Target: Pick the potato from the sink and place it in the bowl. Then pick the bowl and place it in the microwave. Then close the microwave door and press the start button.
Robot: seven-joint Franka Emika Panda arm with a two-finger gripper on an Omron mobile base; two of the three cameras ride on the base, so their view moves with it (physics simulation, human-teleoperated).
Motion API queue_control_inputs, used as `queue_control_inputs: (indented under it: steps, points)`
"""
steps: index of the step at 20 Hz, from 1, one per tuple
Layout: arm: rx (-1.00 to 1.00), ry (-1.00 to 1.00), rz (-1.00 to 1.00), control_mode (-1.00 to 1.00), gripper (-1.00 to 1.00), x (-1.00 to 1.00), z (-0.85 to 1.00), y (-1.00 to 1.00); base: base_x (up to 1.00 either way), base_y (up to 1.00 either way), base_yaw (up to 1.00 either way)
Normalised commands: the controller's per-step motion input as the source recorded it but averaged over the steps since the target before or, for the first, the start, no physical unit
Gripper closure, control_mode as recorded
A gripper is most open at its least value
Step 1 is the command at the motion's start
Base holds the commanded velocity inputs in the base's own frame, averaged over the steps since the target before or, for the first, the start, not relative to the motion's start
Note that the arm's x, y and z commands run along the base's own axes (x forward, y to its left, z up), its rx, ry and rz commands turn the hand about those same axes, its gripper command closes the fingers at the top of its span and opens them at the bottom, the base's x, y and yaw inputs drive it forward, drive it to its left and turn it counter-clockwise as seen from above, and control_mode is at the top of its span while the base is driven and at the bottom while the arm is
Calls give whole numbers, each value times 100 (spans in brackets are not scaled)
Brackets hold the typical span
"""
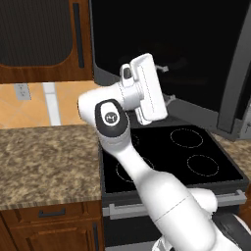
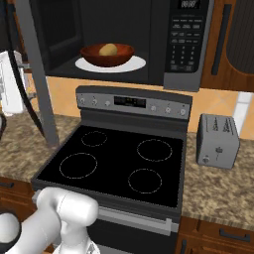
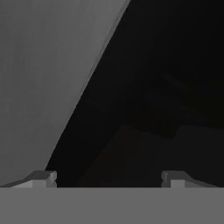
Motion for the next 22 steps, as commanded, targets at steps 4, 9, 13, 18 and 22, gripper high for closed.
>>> queue_control_inputs:
  steps: [4, 9, 13, 18, 22]
  points:
    - [4, 0, 14, -100, -100, 67, 0, -56, 0, 0, 0]
    - [6, 0, 20, -100, -100, 71, 0, -55, 0, 0, 0]
    - [10, -1, 27, -100, -100, 73, 0, -51, 0, 0, 0]
    - [11, 0, 29, -100, -100, 72, 0, -47, 0, 0, 0]
    - [11, 0, 30, -100, -100, 66, 0, -42, 0, 0, 0]
